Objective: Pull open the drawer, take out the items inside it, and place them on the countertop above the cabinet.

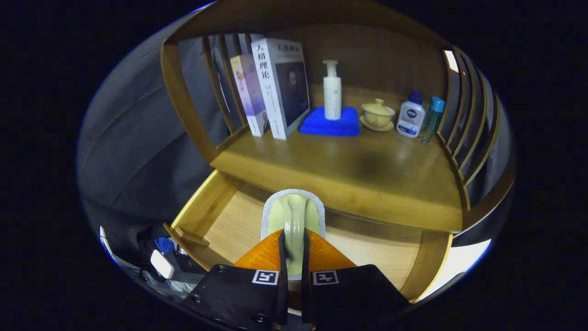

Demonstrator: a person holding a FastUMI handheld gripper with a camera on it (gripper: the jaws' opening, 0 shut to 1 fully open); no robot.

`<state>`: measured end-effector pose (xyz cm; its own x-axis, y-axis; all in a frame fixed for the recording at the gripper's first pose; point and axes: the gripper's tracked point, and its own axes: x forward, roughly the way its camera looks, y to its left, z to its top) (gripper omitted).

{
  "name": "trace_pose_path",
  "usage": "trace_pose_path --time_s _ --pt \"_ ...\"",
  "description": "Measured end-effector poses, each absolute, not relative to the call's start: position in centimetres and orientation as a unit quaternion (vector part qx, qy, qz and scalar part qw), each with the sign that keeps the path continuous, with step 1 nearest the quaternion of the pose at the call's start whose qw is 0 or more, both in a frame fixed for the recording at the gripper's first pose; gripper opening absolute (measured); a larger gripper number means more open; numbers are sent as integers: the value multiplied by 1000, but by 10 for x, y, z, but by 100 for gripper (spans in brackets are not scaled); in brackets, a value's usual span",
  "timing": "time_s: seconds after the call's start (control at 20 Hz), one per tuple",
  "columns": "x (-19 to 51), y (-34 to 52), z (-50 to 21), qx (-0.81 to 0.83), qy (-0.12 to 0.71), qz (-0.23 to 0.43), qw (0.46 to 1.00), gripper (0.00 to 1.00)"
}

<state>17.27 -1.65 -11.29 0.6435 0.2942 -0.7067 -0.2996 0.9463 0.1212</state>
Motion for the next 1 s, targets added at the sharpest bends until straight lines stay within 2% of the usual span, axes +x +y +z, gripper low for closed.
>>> trace_pose_path --time_s 0.5,0.9,1.0 --pt "269 -51 -82 -11 371 81 925 13" --pt "310 -76 -108 3 400 28 916 13" --pt "313 -75 -109 20 395 23 918 16"
